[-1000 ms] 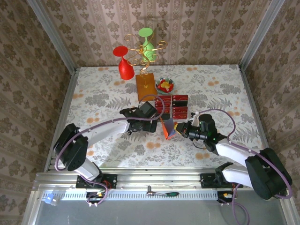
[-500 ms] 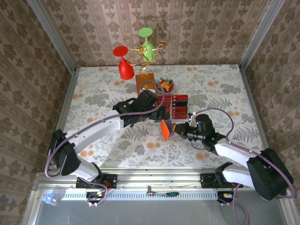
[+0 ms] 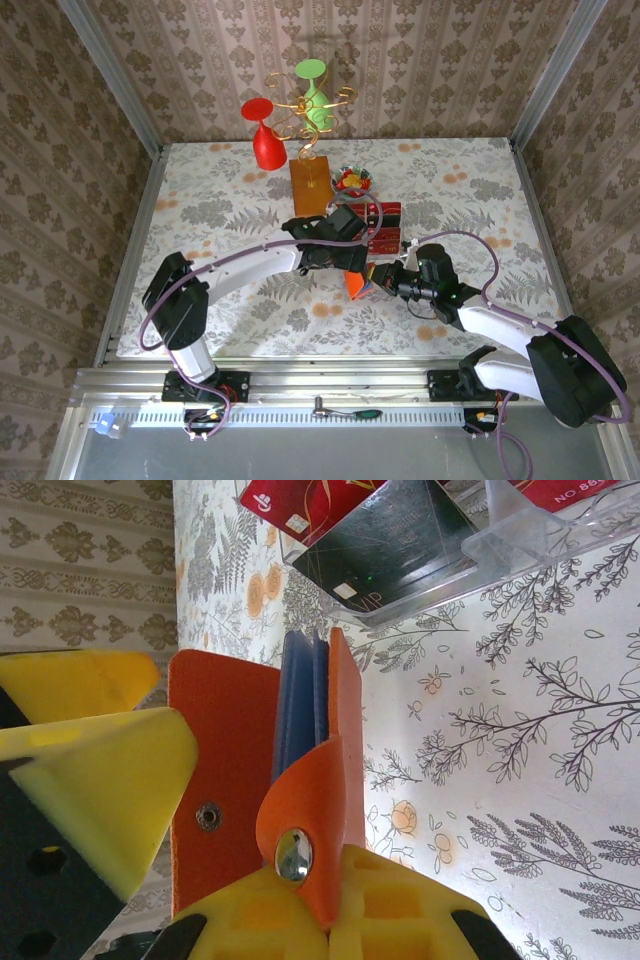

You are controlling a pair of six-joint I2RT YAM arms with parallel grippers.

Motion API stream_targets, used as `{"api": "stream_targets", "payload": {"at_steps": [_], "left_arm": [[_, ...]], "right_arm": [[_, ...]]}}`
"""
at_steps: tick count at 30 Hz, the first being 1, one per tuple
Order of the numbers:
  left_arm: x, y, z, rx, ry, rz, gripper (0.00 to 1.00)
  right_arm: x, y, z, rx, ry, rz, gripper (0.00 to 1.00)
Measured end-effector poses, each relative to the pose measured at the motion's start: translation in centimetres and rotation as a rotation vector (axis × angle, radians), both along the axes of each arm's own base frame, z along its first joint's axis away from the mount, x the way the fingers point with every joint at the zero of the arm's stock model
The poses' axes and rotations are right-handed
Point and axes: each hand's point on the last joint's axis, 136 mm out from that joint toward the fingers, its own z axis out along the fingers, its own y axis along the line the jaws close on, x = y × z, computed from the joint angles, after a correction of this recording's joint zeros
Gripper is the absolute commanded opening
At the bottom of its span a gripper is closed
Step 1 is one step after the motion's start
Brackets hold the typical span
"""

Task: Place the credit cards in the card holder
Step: Open the card holder at the center of the table.

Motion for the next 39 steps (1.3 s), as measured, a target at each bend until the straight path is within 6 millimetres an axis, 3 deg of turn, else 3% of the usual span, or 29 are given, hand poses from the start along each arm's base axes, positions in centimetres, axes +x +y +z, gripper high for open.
{"api": "stream_targets", "payload": {"at_steps": [16, 23, 34, 39], "left_arm": [[-1.4, 4.1, -1.9, 0.070, 0.022, 0.011, 0.94], [-1.5, 4.6, -3.2, 0.128, 0.028, -0.015, 0.94], [-2.0, 5.0, -8.3, 0.331, 0.072, -0.091, 0.94], [-2.0, 4.9, -8.6, 0.365, 0.069, -0.103, 0.94]], "right_arm": [[0.2, -0.3, -0.3, -0.016, 0.004, -0.022, 0.00], [0.3, -0.4, -0.3, -0.019, 0.004, -0.030, 0.00], [-0.6, -1.1, -2.4, -0.040, 0.035, -0.064, 0.00], [-0.8, -1.2, -3.1, -0.049, 0.023, -0.093, 0.00]]}}
